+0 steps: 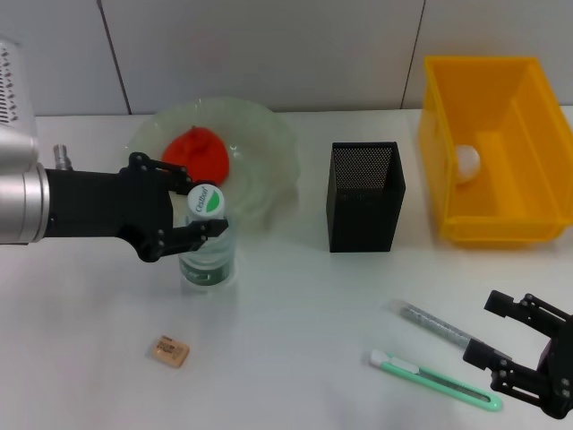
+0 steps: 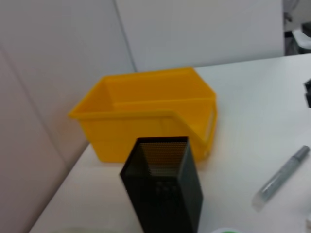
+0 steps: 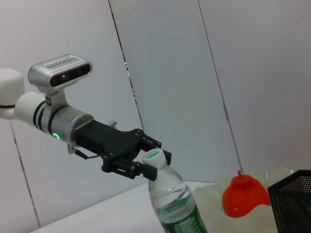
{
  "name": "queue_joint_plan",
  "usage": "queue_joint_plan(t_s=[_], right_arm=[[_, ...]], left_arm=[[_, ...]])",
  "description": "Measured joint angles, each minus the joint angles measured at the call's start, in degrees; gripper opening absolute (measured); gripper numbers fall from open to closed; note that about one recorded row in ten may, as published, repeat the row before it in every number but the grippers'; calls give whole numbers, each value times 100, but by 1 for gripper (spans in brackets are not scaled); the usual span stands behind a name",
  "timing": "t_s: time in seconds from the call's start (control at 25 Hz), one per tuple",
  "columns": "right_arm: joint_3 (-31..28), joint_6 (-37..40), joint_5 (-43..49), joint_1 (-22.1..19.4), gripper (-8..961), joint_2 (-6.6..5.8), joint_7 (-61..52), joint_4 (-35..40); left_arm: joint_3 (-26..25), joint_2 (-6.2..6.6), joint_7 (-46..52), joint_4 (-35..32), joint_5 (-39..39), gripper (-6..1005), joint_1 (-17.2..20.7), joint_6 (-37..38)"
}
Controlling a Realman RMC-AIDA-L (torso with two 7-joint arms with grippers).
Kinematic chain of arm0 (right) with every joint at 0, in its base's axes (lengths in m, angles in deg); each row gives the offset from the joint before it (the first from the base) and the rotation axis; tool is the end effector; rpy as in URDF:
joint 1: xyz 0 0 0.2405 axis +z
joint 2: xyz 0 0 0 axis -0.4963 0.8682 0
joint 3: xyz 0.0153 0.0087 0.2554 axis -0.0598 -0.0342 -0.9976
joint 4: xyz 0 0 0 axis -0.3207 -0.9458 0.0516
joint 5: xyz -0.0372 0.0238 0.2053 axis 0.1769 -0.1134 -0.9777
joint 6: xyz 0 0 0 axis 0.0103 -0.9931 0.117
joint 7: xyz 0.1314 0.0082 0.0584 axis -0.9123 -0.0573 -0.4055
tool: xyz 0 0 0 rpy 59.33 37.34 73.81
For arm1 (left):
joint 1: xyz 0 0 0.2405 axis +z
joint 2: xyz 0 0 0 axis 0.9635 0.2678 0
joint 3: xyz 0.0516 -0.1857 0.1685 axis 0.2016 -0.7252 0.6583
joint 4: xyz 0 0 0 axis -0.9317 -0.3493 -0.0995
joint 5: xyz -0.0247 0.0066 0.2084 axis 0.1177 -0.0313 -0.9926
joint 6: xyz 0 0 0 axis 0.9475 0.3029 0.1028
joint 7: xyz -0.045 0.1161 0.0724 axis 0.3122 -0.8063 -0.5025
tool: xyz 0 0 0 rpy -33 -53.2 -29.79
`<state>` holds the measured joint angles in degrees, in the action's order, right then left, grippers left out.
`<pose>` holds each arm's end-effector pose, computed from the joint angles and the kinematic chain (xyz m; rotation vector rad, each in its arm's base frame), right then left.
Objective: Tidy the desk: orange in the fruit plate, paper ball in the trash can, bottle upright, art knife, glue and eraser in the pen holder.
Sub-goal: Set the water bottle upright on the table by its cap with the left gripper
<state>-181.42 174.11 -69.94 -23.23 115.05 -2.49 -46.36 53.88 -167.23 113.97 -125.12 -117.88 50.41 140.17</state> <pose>0.3258 0.2083 0.0059 -2.4136 0.5929 1.0125 -0.2020 0.3463 0.0409 -2.7547 0.0043 -0.2400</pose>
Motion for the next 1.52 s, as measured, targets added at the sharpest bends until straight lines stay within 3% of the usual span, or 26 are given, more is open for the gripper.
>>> queue_joint_plan(t_s=[0.44,1.52], right_arm=[[18,-13,0,18,776,0,0,35],[33,-22,0,22,777,0,0,41]], left_arm=[[-347,6,421,257,13,455,-58,31],[-498,38,893,333,-81,485,-242,18]])
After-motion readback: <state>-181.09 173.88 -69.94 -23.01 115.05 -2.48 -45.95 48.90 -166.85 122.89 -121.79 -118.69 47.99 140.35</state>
